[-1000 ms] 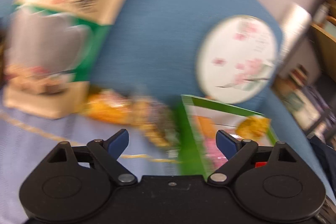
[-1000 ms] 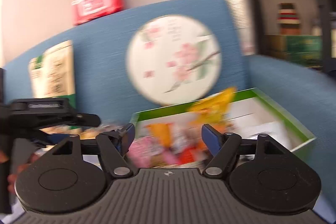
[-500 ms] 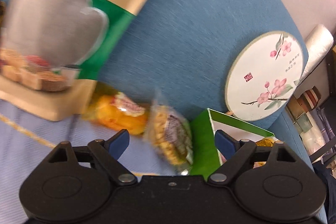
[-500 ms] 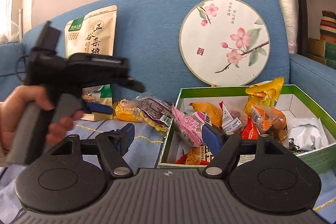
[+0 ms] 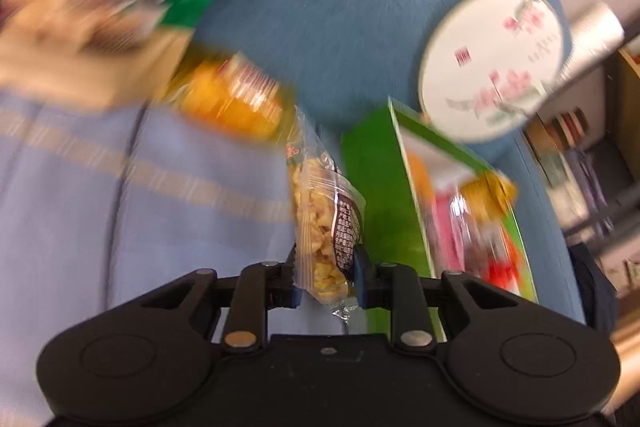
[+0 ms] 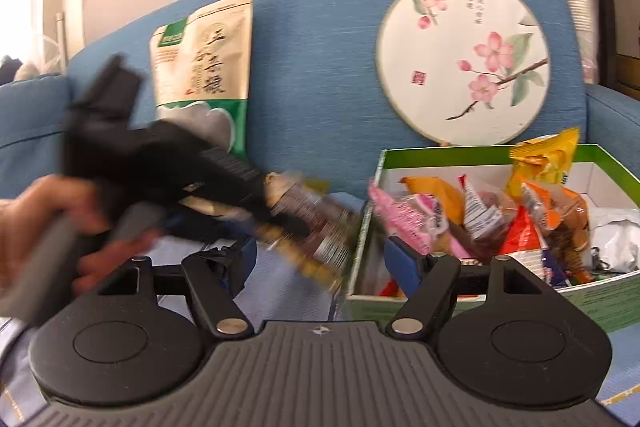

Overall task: Organize snacks
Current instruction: 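Reach both grippers to the clear peanut bag with brown label and close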

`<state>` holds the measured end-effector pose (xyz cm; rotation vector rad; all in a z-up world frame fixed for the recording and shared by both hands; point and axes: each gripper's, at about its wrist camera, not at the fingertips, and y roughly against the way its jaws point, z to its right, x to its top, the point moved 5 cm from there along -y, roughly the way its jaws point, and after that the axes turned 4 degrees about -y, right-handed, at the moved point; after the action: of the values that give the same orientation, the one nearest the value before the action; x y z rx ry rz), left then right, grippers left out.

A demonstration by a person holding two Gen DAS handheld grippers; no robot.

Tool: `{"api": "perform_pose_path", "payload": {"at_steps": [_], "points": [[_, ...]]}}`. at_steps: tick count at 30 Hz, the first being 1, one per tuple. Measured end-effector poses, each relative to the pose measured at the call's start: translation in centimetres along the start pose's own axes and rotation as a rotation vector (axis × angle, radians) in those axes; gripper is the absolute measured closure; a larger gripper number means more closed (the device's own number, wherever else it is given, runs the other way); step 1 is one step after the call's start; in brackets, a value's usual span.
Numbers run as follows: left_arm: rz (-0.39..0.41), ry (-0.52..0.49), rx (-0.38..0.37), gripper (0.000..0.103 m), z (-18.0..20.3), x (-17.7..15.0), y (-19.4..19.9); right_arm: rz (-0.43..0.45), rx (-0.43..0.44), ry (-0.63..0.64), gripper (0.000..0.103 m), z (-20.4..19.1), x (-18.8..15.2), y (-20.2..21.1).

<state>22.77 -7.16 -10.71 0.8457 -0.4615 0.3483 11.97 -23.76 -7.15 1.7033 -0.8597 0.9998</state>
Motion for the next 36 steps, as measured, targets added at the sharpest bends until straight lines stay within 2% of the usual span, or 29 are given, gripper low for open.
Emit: {"api": "perform_pose_path", "payload": {"at_steps": [1, 2, 3, 4, 5, 6, 10, 14, 17, 21, 27, 29, 32, 34, 35, 36], "points": [[0.000, -0.001, 0.008, 0.100, -0.4, -1.0, 1.3, -0.008, 0.014, 0.004, 0.000, -0.3, -0.1, 0.0], [0.017, -0.004, 0.039, 0.070, -0.8, -2.0, 2.9, -0.015, 0.027, 0.007, 0.000, -0.6, -0.2, 0.1], [0.037, -0.016, 0.083, 0.035, -1.4, -2.9, 4.2, -0.017, 0.038, 0.008, 0.000, -0.9, -0.3, 0.2], [0.057, -0.043, 0.139, 0.028, -1.8, -3.6, 5.4, -0.020, 0.050, 0.011, 0.000, -1.2, -0.4, 0.4], [0.083, -0.073, 0.182, 0.027, -2.2, -4.3, 6.6, -0.027, 0.067, 0.013, 0.000, -1.5, -0.6, 0.5], [0.100, -0.093, 0.195, 0.027, -2.5, -4.7, 7.5, -0.036, 0.084, 0.011, 0.000, -1.8, -0.8, 0.5], [0.108, -0.041, 0.149, 0.023, -3.4, -5.0, 9.3, -0.101, 0.140, -0.006, 0.000, -2.8, -1.9, -0.3], [0.107, -0.063, 0.133, 0.016, -2.4, -4.1, 7.8, -0.155, 0.126, -0.023, 0.000, -2.5, -2.8, -1.3], [0.099, -0.064, 0.115, 0.016, -2.1, -4.0, 6.5, -0.189, 0.107, -0.079, 0.000, -1.4, -3.2, -2.0], [0.088, -0.041, 0.109, 0.016, -2.4, -3.9, 4.7, -0.234, 0.128, -0.178, 0.000, -0.5, -3.5, -2.6], [0.062, -0.039, 0.113, 0.016, -2.4, -3.9, 3.4, -0.275, 0.151, -0.236, 0.000, -0.4, -4.0, -3.2], [0.057, -0.039, 0.114, 0.018, -2.4, -4.0, 3.1, -0.296, 0.159, -0.250, 0.009, -0.5, -4.3, -3.6], [0.053, -0.046, 0.128, 0.020, -2.3, -4.2, 2.9, -0.299, 0.166, -0.252, 0.013, -0.7, -4.6, -3.8], [0.053, -0.055, 0.141, 0.022, -2.1, -4.3, 2.9, -0.297, 0.167, -0.248, 0.023, -0.7, -4.5, -3.7], [0.049, -0.061, 0.144, 0.028, -2.0, -4.3, 2.9, -0.297, 0.171, -0.256, 0.029, -0.6, -4.4, -3.7], [0.042, -0.061, 0.142, 0.042, -1.9, -4.4, 2.8, -0.301, 0.179, -0.268, 0.035, -0.4, -4.3, -3.6]]}}
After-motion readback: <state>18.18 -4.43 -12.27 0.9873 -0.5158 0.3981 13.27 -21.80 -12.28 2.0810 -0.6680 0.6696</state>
